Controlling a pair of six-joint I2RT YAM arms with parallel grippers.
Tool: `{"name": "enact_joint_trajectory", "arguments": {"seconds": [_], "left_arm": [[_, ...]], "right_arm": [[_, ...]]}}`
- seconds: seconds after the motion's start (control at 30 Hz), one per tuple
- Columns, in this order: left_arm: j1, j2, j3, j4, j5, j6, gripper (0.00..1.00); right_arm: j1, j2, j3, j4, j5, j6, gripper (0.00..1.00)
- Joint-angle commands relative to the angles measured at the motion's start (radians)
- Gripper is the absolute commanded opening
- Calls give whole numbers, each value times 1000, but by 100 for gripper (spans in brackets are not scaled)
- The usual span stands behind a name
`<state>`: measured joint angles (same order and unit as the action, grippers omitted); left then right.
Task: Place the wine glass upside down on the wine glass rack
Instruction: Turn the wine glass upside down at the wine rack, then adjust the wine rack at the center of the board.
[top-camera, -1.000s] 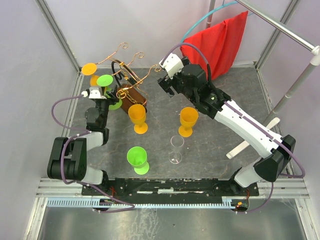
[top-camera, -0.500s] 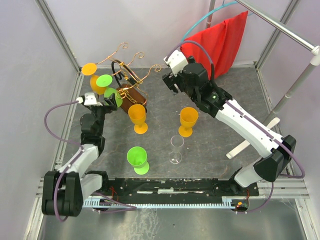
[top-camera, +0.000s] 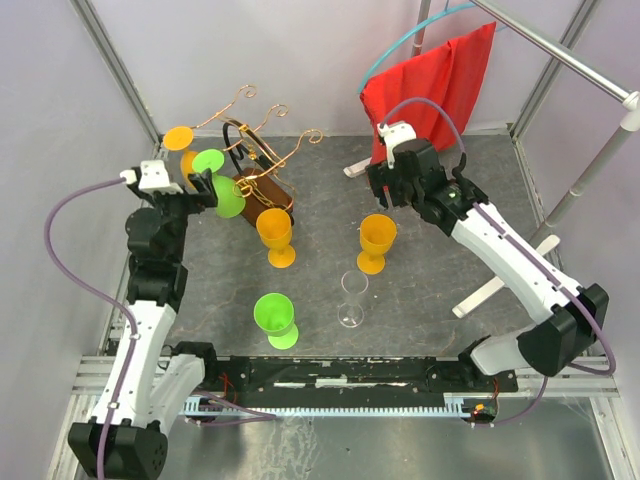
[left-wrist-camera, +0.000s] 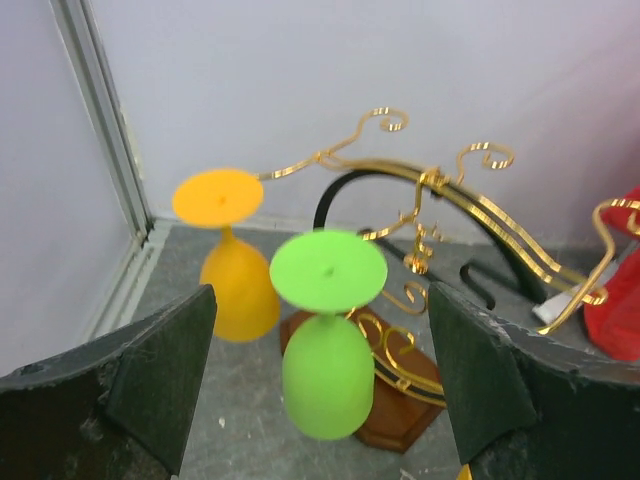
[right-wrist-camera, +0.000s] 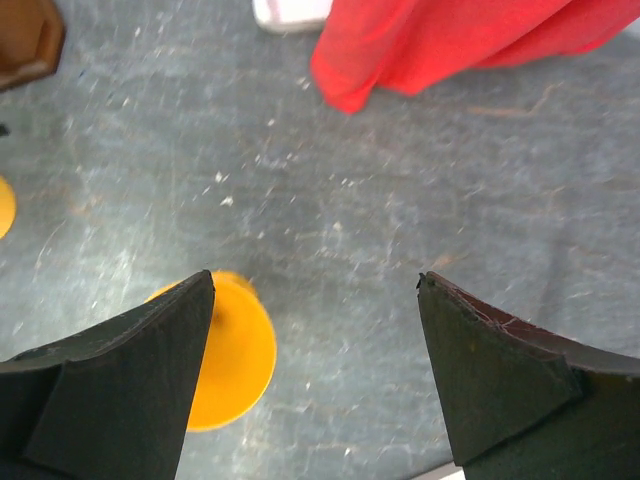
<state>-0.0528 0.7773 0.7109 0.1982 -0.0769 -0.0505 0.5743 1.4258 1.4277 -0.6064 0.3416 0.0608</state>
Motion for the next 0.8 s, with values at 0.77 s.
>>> {"name": "enact_joint_trajectory", "arguments": {"seconds": [0.77], "left_arm": [[-3,379,482,78,263,-275,99]], "right_arm": [[6,-83,-253,-13,-211,193,65]]}}
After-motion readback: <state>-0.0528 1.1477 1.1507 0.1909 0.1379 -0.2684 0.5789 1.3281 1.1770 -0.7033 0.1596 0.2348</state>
